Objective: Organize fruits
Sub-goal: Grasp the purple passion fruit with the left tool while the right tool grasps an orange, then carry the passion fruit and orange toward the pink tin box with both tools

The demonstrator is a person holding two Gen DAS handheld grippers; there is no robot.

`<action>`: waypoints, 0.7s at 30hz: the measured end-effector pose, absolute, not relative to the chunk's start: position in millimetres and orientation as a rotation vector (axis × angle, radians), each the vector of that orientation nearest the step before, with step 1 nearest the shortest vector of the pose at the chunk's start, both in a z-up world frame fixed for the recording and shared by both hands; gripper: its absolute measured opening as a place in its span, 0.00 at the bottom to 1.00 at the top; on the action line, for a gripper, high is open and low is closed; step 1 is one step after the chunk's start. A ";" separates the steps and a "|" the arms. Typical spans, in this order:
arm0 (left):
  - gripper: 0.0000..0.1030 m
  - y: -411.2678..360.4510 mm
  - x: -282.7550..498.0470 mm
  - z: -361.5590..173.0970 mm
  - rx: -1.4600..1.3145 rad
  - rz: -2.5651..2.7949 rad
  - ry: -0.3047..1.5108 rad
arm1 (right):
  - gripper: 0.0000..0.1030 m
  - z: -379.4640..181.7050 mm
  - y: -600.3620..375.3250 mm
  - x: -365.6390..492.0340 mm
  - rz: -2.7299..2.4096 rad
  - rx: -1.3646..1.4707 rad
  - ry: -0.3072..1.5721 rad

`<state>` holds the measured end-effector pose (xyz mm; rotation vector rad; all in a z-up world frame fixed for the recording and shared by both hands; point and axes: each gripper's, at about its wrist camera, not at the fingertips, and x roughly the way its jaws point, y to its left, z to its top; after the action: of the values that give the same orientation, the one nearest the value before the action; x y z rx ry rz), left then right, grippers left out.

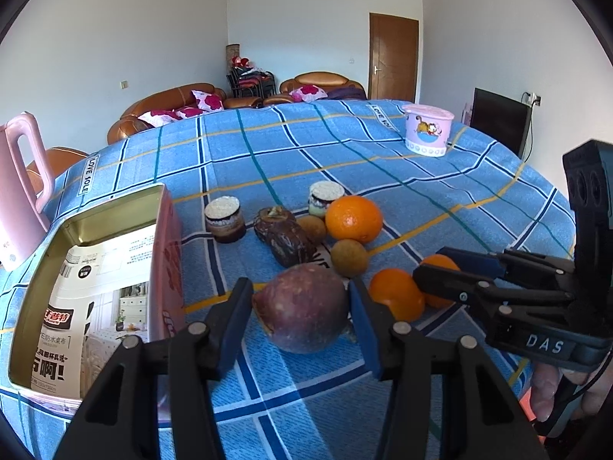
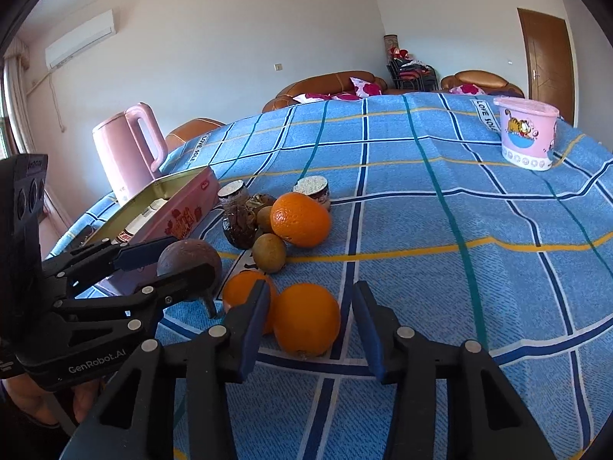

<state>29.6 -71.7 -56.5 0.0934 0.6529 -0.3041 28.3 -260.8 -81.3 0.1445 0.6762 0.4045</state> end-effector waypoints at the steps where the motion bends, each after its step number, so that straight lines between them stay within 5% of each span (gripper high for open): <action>1: 0.51 -68.9 29.4 -55.6 0.076 -0.307 0.648 | 0.40 -82.4 -262.2 28.7 0.417 0.165 0.677; 21: 0.51 -60.4 14.6 -46.6 0.039 -0.263 0.524 | 0.35 -66.7 -252.3 14.0 0.358 0.059 0.572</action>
<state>14.6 -60.4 -46.6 0.0388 0.5243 -0.2632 14.0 -252.3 -66.7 0.0590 0.5721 0.3582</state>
